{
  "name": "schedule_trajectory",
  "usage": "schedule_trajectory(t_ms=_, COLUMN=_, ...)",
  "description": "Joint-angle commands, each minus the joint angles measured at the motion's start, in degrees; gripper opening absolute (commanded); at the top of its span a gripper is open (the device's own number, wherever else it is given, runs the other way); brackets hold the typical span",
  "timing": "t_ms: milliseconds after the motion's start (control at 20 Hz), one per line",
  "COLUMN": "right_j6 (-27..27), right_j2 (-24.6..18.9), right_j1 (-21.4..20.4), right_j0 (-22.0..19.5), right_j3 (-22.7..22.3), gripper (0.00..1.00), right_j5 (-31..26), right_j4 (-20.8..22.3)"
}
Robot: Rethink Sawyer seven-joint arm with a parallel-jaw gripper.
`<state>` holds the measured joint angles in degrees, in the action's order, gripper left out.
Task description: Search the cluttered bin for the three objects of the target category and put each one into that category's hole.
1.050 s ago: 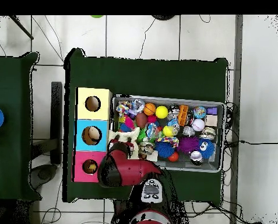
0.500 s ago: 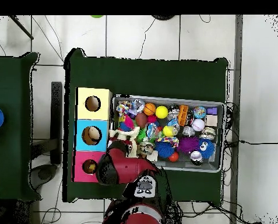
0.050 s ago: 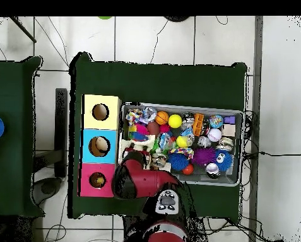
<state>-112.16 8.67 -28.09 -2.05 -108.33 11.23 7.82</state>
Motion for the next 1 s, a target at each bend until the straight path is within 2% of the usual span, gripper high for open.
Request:
schedule_trajectory(t_ms=50, right_j6=4.8, right_j2=2.1, right_j1=-2.3, right_j0=-6.8, right_j3=1.1, gripper=1.0, right_j5=-12.6, right_j4=7.9)
schedule_trajectory(t_ms=150, right_j6=4.7, right_j2=2.0, right_j1=-2.6, right_j0=-7.9, right_j3=1.7, gripper=1.0, right_j5=-13.2, right_j4=9.9)
schedule_trajectory(t_ms=500, right_j6=2.1, right_j2=4.3, right_j1=-0.2, right_j0=-6.5, right_j3=3.3, gripper=1.0, right_j5=-12.4, right_j4=13.5)
schedule_trajectory(t_ms=1000, right_j6=-2.6, right_j2=9.1, right_j1=2.9, right_j0=-2.9, right_j3=3.9, gripper=1.0, right_j5=-4.7, right_j4=13.1)
